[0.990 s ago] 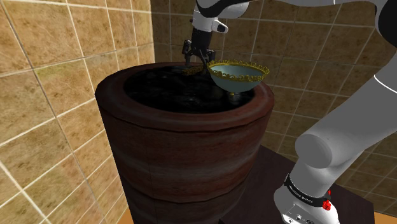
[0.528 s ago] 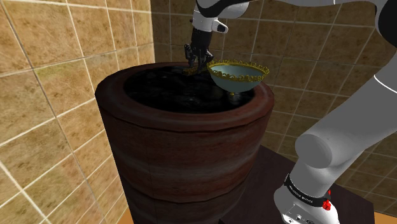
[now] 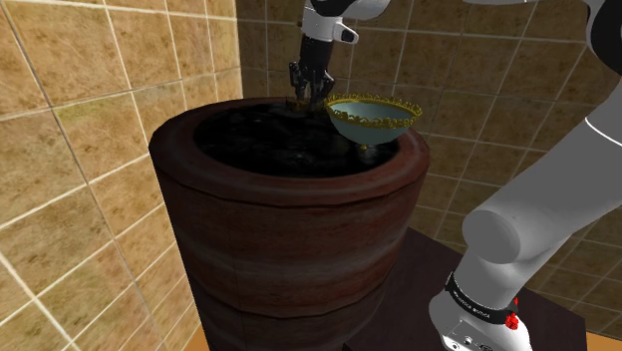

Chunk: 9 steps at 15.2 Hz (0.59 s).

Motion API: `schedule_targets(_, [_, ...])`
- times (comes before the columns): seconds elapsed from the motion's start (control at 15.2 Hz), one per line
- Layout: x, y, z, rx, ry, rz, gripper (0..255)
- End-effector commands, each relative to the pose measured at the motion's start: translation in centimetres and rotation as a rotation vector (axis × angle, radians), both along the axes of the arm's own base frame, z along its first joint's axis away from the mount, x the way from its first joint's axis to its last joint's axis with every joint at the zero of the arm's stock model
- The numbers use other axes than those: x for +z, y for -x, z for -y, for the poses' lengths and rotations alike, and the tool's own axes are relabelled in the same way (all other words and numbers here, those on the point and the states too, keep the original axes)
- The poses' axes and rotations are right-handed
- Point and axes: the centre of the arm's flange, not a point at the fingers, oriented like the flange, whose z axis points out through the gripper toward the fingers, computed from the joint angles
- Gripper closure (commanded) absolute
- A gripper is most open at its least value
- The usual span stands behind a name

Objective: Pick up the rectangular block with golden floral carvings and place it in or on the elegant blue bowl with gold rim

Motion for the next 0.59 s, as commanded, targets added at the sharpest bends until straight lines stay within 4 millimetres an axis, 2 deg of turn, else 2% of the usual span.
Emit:
schedule_targets(0.0, [0.9, 0.0, 0.0, 0.0, 0.0, 0.0, 255])
schedule_targets(0.53, [5.2, 0.0, 0.0, 0.0, 0.0, 0.0, 255])
